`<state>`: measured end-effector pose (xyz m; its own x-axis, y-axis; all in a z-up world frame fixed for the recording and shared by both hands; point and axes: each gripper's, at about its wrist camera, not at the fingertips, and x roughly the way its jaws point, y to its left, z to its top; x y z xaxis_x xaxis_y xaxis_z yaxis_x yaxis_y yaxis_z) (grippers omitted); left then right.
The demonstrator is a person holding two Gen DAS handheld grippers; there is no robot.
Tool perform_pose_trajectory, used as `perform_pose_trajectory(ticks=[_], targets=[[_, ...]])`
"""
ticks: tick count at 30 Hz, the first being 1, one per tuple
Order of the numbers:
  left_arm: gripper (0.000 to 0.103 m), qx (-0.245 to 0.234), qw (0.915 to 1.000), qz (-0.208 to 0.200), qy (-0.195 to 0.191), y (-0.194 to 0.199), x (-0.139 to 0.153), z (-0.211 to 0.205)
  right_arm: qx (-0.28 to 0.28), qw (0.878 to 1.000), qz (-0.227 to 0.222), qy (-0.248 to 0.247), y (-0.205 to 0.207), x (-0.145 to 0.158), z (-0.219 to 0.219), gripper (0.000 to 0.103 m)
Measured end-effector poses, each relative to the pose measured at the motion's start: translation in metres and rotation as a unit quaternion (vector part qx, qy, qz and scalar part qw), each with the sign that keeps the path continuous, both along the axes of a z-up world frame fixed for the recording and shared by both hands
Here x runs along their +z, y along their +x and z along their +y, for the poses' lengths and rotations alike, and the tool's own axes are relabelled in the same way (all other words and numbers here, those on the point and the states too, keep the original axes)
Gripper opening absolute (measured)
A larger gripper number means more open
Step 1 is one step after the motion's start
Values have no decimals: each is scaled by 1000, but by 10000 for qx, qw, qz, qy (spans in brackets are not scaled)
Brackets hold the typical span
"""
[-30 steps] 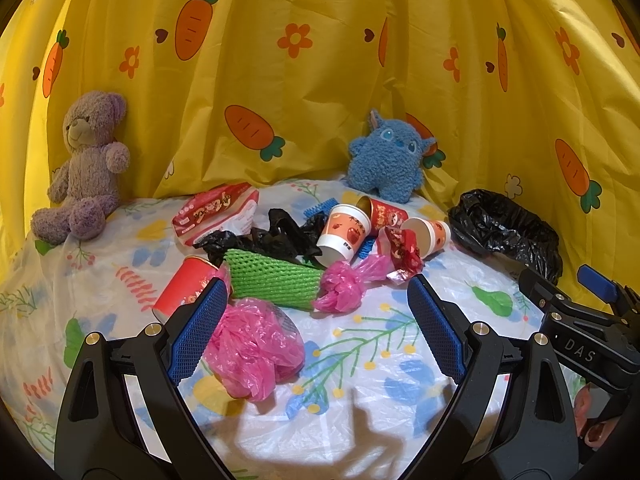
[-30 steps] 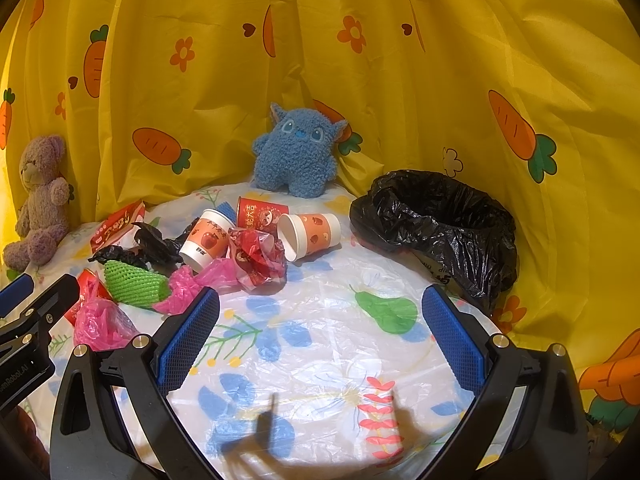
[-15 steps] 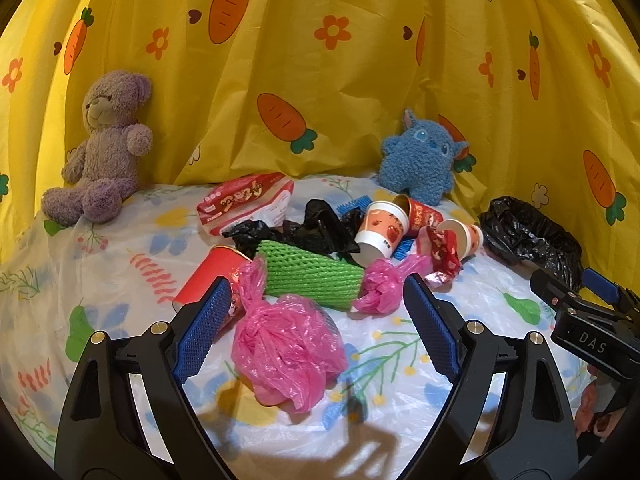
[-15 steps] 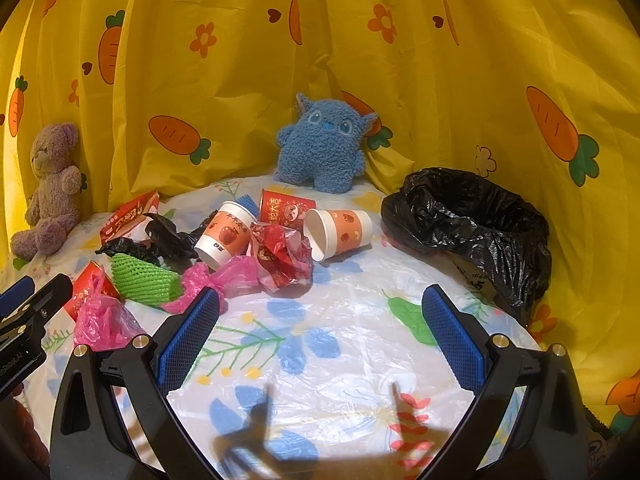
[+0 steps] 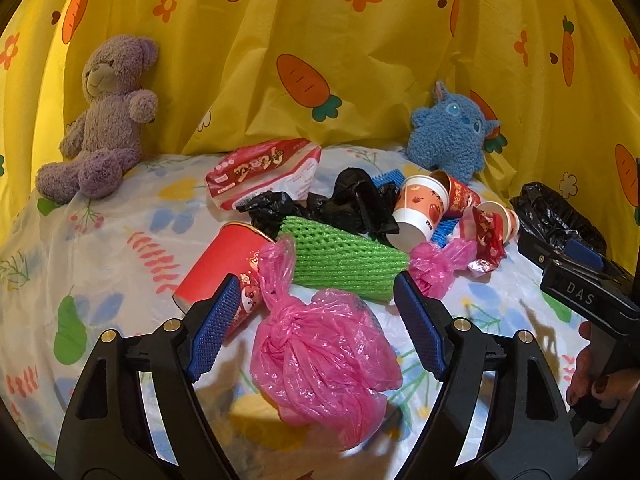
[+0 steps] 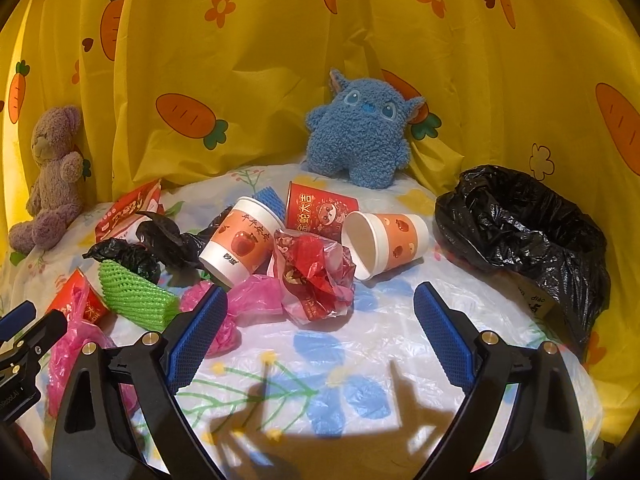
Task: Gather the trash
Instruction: 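Grasp the pink plastic bag with the left tool while the right tool grasps the red wrapper bag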
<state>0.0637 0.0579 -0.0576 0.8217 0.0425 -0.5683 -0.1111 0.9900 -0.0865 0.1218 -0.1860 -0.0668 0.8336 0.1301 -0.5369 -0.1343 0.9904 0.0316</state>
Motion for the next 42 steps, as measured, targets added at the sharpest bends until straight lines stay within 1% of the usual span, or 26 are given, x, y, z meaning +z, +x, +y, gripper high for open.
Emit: perform_pose_trajectory(ticks=[1,3,4,6,7,8,10,11,13,15,18,24,27,28,30,32,33,35,37,39,41,42], targets=[[72,-15,10000,62,-22,3,-3,1,9,10000,26,0,5,-2,0,91],[62,-52,9998,193,-80,9,-9,2,12,10000,68,6,13,-4,1,90],[59,-64,9996,253,-105,11,-11,2,23,9999,96,18,18,-5,1,90],[50,-107,9992,341,-161,16,-16,3,57,9999,149,36,24,-7,1,88],[48,-122,9990,383,-182,18,-19,3,80,9998,163,25,26,-8,2,81],[45,-135,9988,426,-214,20,-20,3,94,9998,190,9,29,-9,2,78],[36,-170,9983,473,-279,23,-23,4,106,9996,255,52,34,-11,1,77],[24,-180,9980,509,-316,25,-25,5,105,9995,280,73,36,-12,0,77],[20,-171,9975,557,-389,28,-27,6,137,9994,296,85,39,-13,0,76],[10,-132,9977,568,-339,30,-28,5,154,9994,291,95,42,-13,-1,75],[7,-70,9981,459,-405,28,-22,6,193,9992,327,150,46,-14,-2,73],[6,99,9988,-31,-478,21,14,4,352,9984,411,169,56,-19,-1,61],[6,207,9988,-191,-413,20,29,4,415,9979,440,215,61,-22,0,54],[6,247,9987,-211,-392,21,31,4,437,9979,447,191,63,-23,1,50],[6,313,9988,-214,-326,23,35,4,494,9975,482,167,66,-25,2,46],[6,379,9987,-193,-281,24,35,4,557,9971,512,126,68,-27,3,36],[6,408,9986,-184,-272,25,35,4,587,9969,512,106,69,-28,3,34],[6,431,9986,-172,-266,25,35,2,652,9966,487,89,69,-28,2,26],[6,439,9986,-169,-229,26,35,0,678,9967,443,51,68,-27,1,23],[6,439,9987,-162,-213,25,35,-2,696,9968,401,56,66,-25,-1,18],[6,433,9987,-164,-202,25,35,-4,671,9973,296,89,62,-20,-6,13],[6,427,9987,-172,-201,25,36,-5,662,9975,227,107,58,-16,-9,13]])
